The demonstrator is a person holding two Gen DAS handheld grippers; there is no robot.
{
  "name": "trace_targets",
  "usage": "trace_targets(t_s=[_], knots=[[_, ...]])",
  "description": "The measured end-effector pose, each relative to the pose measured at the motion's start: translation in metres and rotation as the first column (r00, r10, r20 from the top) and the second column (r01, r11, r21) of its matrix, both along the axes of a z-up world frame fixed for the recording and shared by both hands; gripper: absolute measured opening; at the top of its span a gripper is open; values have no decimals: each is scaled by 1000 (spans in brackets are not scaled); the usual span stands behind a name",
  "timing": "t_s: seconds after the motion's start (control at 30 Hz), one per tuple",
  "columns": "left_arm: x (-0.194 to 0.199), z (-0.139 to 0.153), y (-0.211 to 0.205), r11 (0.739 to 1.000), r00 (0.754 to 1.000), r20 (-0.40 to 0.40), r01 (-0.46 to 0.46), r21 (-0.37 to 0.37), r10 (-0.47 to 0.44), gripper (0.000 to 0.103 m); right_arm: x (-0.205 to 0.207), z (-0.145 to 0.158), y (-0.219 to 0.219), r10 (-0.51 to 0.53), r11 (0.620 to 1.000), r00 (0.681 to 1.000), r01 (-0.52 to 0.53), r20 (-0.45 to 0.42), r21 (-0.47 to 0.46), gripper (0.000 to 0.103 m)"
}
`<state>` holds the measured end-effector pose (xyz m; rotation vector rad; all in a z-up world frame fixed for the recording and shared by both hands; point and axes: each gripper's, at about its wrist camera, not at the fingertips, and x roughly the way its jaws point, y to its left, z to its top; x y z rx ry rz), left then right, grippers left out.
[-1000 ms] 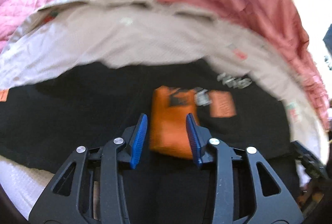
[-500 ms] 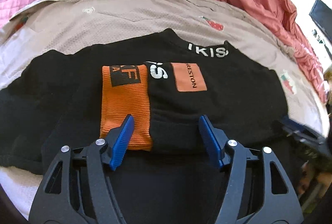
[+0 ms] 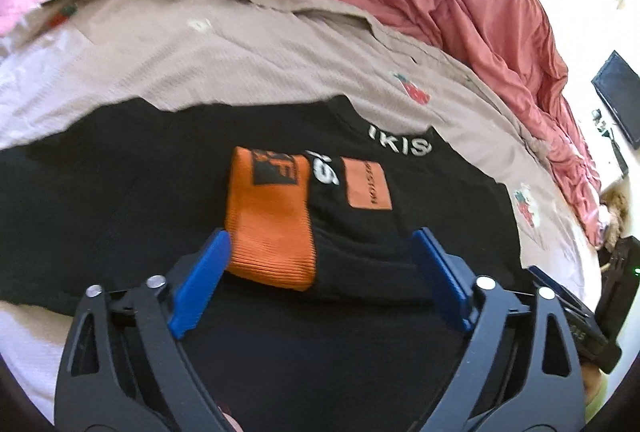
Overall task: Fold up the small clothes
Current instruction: 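Move the left tool toward the other sleeve's orange cuff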
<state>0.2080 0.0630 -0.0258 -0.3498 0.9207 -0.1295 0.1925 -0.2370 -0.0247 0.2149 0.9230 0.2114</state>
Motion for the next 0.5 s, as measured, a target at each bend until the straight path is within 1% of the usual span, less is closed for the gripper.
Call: trace_targets(t_s=[0.03,0.07,0.23,0.3,0.4,0.5], knots=[[0,2,2,1000,1000,2,-6,-1,6,90,-1,2,0,-1,1000,1000,1,4,4,92],[-1,4,4,1000,1000,5,-13,-6,13,94,-2,4,0,-2,1000,1000,2,9,11,94],[-14,16,16,999,999,28,-33,-1,33,94,-7,17,2,7,1000,1000,-8,29,23,96],[-23,22,22,998,998,44,-53,23,52,94,-10,22,3,16,1000,999,-17,45,26,98],[-42,38,35,993,991,91,-102,66,96,94,-16,29,6,29,999,997,-31,71,24,98],[-59,51,49,982,983,116,-154,112,141,94,-20,34,10,41,999,995,-43,88,26,98]])
